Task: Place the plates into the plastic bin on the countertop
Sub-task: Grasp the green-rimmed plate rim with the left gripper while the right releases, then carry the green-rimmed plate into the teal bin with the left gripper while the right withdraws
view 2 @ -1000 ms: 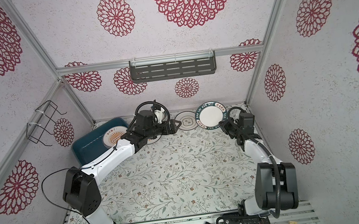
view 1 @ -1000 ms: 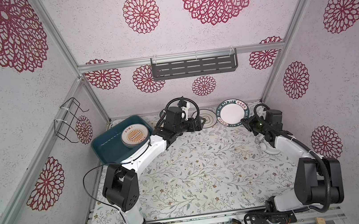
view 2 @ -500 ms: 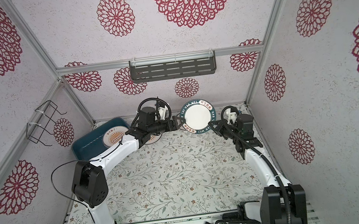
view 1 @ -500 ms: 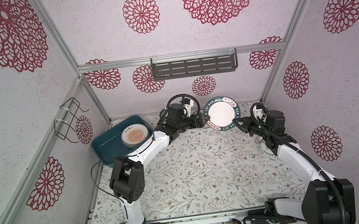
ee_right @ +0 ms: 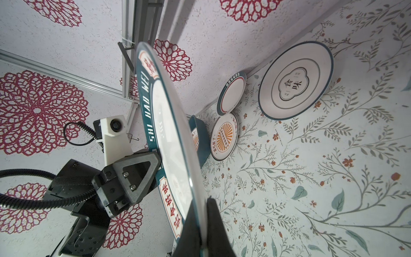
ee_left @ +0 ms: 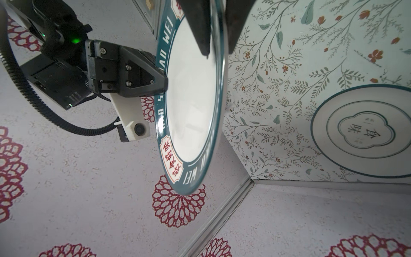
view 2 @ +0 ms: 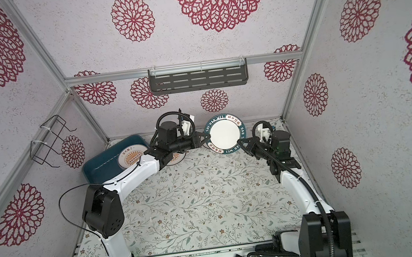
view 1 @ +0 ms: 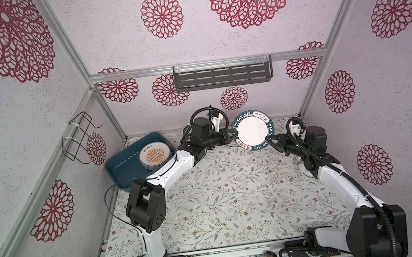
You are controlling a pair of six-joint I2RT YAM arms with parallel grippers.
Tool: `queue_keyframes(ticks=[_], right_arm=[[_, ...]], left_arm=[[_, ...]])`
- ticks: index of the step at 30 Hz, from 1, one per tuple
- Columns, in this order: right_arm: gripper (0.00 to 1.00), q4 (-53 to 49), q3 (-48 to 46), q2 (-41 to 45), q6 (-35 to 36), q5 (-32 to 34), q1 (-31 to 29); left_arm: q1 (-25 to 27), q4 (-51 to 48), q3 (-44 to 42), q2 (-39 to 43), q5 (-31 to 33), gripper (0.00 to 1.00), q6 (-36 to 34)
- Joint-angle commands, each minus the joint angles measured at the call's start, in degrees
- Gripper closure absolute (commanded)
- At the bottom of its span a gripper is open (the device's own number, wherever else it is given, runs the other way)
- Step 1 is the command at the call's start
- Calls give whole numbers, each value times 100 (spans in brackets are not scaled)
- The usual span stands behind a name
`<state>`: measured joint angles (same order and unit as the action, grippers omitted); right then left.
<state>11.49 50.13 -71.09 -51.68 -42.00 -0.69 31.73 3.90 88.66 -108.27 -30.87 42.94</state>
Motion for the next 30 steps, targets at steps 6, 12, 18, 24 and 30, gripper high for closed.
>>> queue_keyframes(ticks=[6, 12, 18, 24, 30], right_arm=[[39, 792, 344, -65, -112, -220, -105], [6, 649, 222, 123, 154, 272, -107], [1, 700, 244, 212, 251, 369, -107], [1, 587, 316, 136, 491, 907, -272], [1, 598, 691, -164, 996, 1128, -854]], left_arm=[[-164, 402, -376, 238, -8, 100, -18], [-458, 436, -789, 732, -50, 100, 89], [-1028, 56, -1569, 1566, 209, 100, 66], [-1898, -1313, -1888, 2397, 623, 100, -70], [-3046, -3109, -1601, 2976, 711, 100, -612]])
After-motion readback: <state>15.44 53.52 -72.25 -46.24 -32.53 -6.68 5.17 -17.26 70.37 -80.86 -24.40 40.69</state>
